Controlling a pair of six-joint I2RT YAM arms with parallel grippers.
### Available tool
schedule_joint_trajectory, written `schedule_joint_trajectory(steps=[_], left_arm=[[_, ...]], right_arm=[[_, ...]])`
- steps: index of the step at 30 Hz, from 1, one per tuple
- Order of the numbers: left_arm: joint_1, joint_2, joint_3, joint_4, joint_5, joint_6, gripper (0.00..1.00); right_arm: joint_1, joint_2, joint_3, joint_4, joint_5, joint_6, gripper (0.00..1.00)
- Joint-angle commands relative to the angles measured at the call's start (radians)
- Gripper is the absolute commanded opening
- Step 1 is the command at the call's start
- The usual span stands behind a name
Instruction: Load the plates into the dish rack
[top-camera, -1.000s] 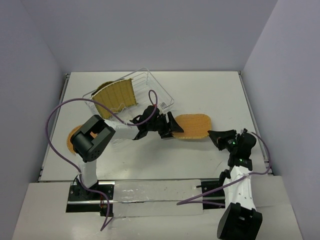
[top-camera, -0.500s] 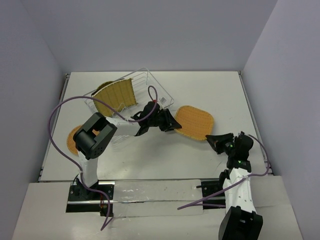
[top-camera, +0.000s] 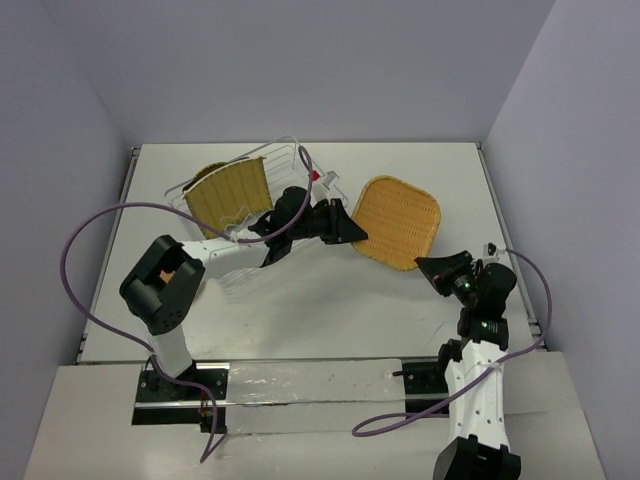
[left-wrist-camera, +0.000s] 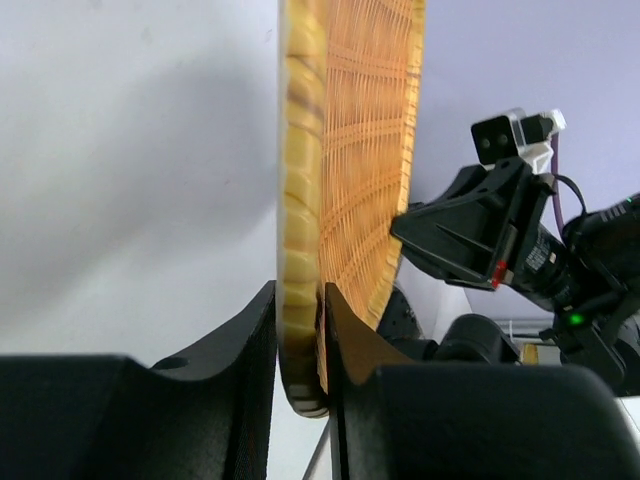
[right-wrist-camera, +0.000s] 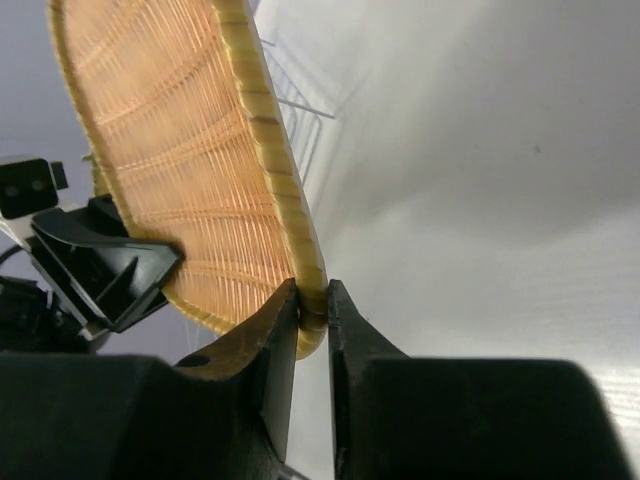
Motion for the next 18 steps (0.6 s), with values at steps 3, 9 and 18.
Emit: schedule_joint_trajectory(steps=[3,9,18], left_arm=[[-0.06,-0.118,0.105,0.214,0.269,0.047,0.0],[-0.031,-0.18,0.127,0.161,0.232,0.111,0.0],[0.011,-0.239,0.312,-0.243,-0.056,0.468,0.0]], right_arm=[[0.034,-0.021,0.08,0.035,-0.087,-0.106,0.44],[0.035,0.014,0.155,0.038,-0.044,-0.142,0.68],[0.033,0.042,0.245,0.038,0.024,-0.192,0.94]])
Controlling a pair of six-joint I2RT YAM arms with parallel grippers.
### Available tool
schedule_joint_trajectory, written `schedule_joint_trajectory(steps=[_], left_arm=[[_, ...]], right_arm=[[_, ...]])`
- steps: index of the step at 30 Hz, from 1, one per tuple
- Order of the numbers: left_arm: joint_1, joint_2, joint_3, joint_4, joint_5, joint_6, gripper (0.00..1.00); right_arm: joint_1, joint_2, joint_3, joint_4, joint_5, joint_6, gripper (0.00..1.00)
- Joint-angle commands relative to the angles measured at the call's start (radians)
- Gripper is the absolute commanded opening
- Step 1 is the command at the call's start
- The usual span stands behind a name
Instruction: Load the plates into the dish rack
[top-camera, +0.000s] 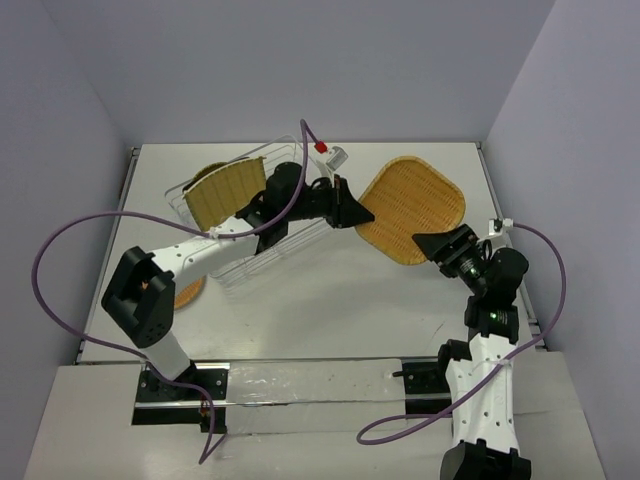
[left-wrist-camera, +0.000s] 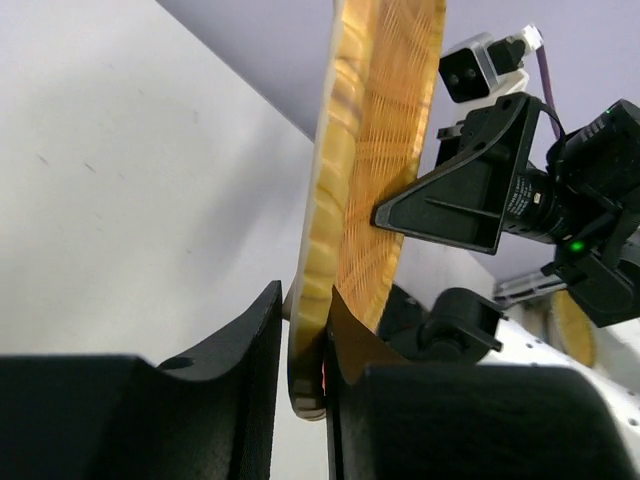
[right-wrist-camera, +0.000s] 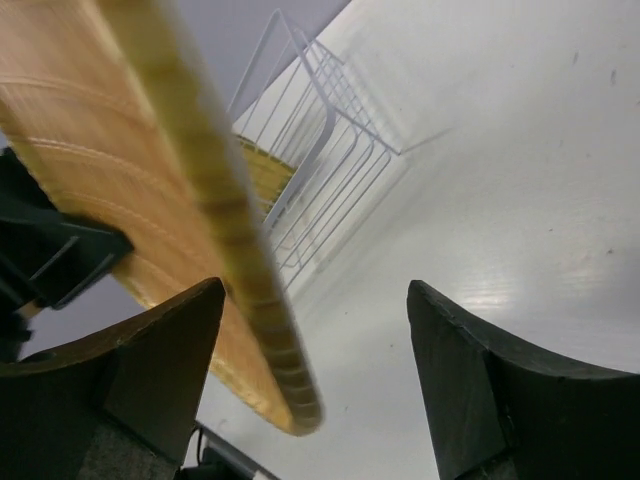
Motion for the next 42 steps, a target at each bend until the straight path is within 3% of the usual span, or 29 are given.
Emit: schedule_joint_trajectory(steps=[1,6,16,21,25,28,34,42], left_arm=[[0.016,-0.133,0.17,-0.162,-0.19,0.297,0.0],[0.076,-0.166,0.246,-0.289,-0.259,0.484,0.0],[0.169,-0.115,0.397,-0.472,-0.29,0.568,0.0],[0.267,-0.167,0.365,-0.45,-0.287,0.668,0.0],[0.37,-0.265,0.242,-0.352,-0.261,0.73,0.0],[0.427,-0.362,0.094,-0.159,-0.239,0.775,0.0],[0.5,-0.51,-0.11,-0.034,-0.202,0.809,0.0],[0.531,-0.66,-0.413,0.223,-0.356,0.77,0.0]], right_arm=[[0.003,0.001,0.058,0.017,0.071,-0.064,0.98],[0.001,-0.006,0.103,0.023,0.047,-0.104,1.0],[0.003,-0.023,0.088,0.095,-0.056,-0.1,1.0],[0.003,-0.011,0.083,0.098,-0.058,-0.113,1.0],[0.003,-0.003,0.086,0.099,-0.054,-0.131,1.0],[0.003,0.012,0.089,0.099,-0.054,-0.142,1.0],[0.003,0.055,0.095,0.101,-0.061,-0.184,1.0],[0.003,0.095,0.09,0.106,-0.076,-0.22,1.0]])
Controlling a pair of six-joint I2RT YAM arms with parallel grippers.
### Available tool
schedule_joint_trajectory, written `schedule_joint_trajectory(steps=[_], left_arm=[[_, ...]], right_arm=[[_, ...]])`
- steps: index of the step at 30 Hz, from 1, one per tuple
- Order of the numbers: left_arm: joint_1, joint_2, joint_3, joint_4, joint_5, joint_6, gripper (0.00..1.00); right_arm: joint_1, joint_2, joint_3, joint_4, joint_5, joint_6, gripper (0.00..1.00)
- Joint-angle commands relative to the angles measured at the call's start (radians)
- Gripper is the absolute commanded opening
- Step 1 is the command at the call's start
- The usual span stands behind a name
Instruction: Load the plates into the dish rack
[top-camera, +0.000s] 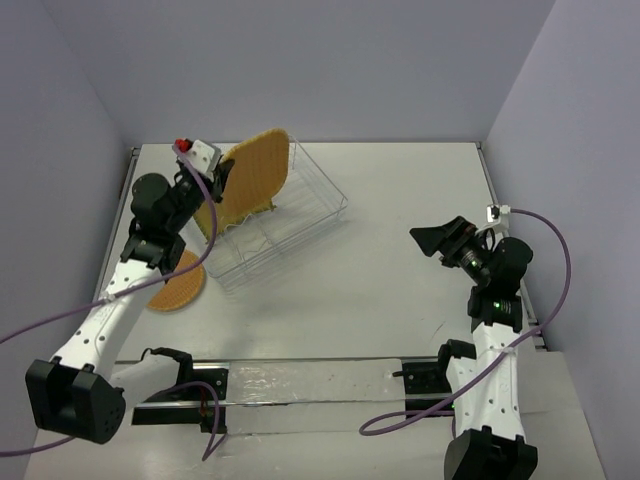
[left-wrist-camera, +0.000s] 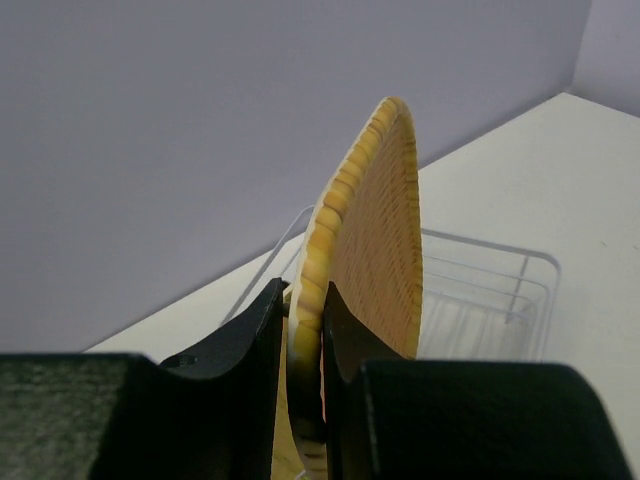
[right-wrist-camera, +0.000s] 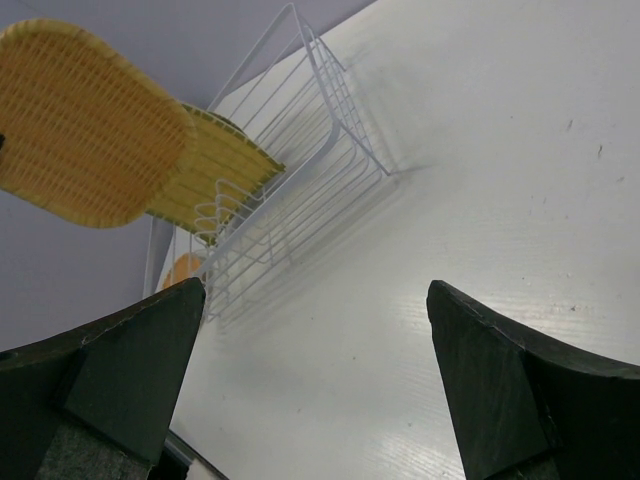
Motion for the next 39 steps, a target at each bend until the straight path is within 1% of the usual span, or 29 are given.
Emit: schedule_joint_trajectory(steps=[1,3,7,11,14,17,19,23,28,30,32,36,39], left_arm=[[0.015,-0.08,-0.108,0.277,-0.074,-0.021,0.0],[0.015,-0.106,-0.149,0.307,-0.106,-0.03,0.0],[0.015,-0.169,-0.279,0.447,-0.14,-0.04,0.0],[0.015,-0.183,-0.323,0.49,-0.182,-0.026,0.0],[0.016,-0.19,-0.341,0.498,-0.171,0.008,0.0],[0.016,-0.199,-0.385,0.571,-0.173,0.051,0.0],[0.018,-0.19,-0.409,0.62,-0.153,0.092,0.0],[0.03,-0.154,-0.417,0.66,-0.105,0.145,0.0],[0.068,-0.114,-0.434,0.73,-0.038,0.169,0.0],[0.106,-0.111,-0.428,0.73,0.029,0.152,0.0],[0.119,-0.104,-0.424,0.727,0.08,0.149,0.0],[0.153,-0.091,-0.429,0.685,0.189,0.185,0.0],[0.166,-0.091,-0.447,0.684,0.229,0.203,0.0]], right_arm=[[0.003,0.015,0.023,0.051,-0.026,-0.042,1.0],[0.003,0.022,0.02,0.055,-0.033,-0.042,1.0],[0.003,0.042,0.014,0.093,-0.054,-0.035,1.0],[0.002,0.065,0.011,0.111,-0.088,-0.029,0.99],[0.002,0.073,0.01,0.116,-0.102,-0.03,0.99],[0.002,0.078,0.009,0.119,-0.102,-0.031,0.99],[0.002,0.081,0.013,0.12,-0.109,-0.033,0.99],[0.002,0.089,0.019,0.122,-0.122,-0.037,0.99],[0.003,0.098,0.023,0.125,-0.139,-0.039,0.98],[0.002,0.102,0.022,0.126,-0.144,-0.039,0.98],[0.002,0.103,0.022,0.127,-0.15,-0.039,0.98],[0.003,0.109,0.027,0.129,-0.157,-0.041,0.98],[0.003,0.114,0.028,0.133,-0.17,-0.042,0.97]])
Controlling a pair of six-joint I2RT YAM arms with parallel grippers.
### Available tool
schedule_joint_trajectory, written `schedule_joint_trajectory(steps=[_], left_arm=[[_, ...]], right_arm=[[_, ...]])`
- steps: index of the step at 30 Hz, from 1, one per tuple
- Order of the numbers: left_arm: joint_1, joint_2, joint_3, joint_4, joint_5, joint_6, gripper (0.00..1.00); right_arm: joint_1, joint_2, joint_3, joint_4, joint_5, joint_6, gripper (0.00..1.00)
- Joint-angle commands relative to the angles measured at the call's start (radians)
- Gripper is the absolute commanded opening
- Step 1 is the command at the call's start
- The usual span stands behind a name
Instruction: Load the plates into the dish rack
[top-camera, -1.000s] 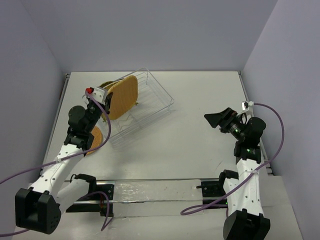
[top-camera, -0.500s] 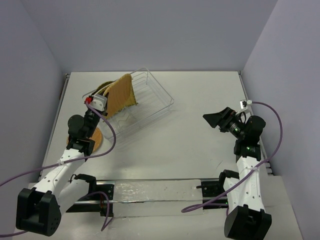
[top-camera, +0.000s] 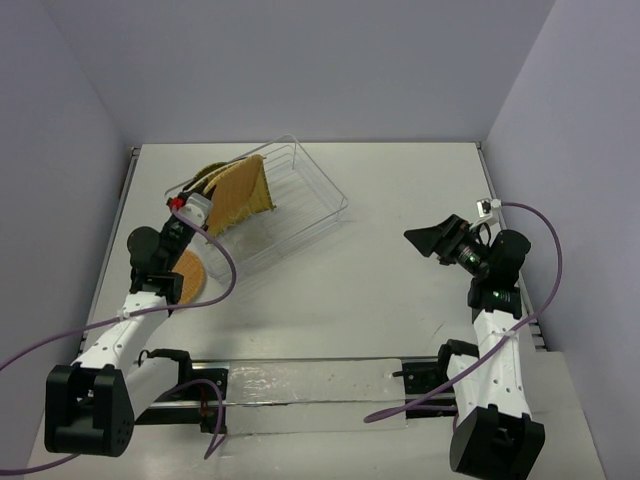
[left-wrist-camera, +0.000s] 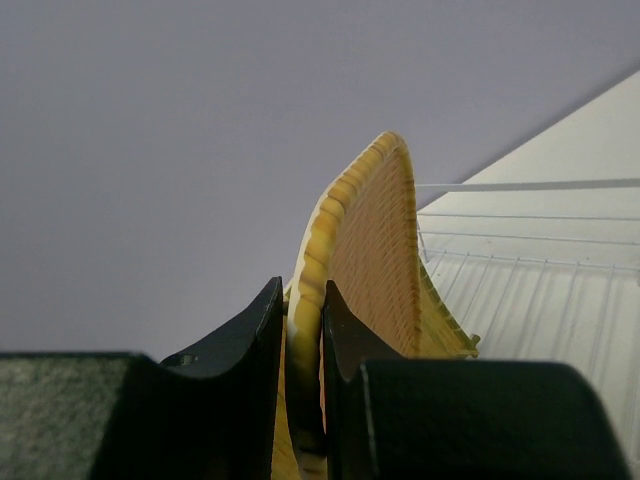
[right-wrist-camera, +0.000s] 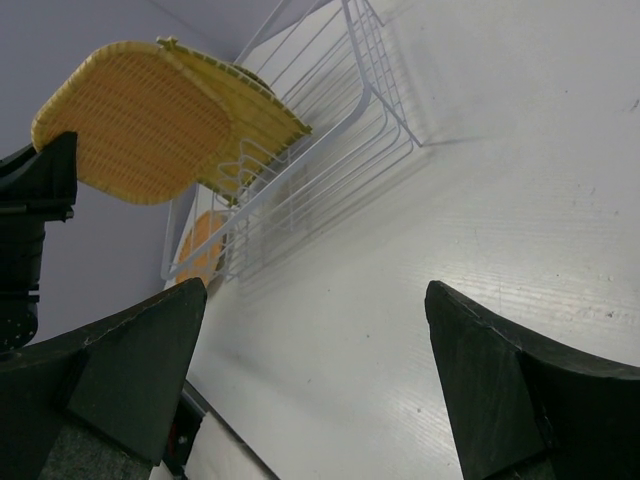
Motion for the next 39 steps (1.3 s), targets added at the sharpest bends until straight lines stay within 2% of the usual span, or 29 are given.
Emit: schedule_joint_trajectory(steps=[1,7,17,23,29,39], left_arm=[[0.02,-0.007,-0.002,0.13,0.133,0.046,0.0],[0.023,0.012,-0.035,0.173,0.183,0.03,0.0],[0.03,0.128,-0.065,0.301,0.136,0.017,0.0],[0.034,0.159,-0.065,0.304,0.145,0.046,0.0],[0.038,0.167,-0.08,0.272,0.084,0.126,0.0],[0.05,0.231,0.017,0.351,0.136,0.158,0.0]], right_arm=[[0.003,0.01,0.028,0.06,-0.036,-0.02,0.97],[0.003,0.043,0.025,0.089,-0.077,-0.003,0.96],[0.003,0.05,0.021,0.105,-0.094,0.007,0.96],[0.003,0.047,0.021,0.108,-0.105,0.007,0.96],[0.004,0.039,0.014,0.117,-0.113,0.003,0.96],[0.005,0.045,-0.002,0.182,-0.16,0.037,0.95]])
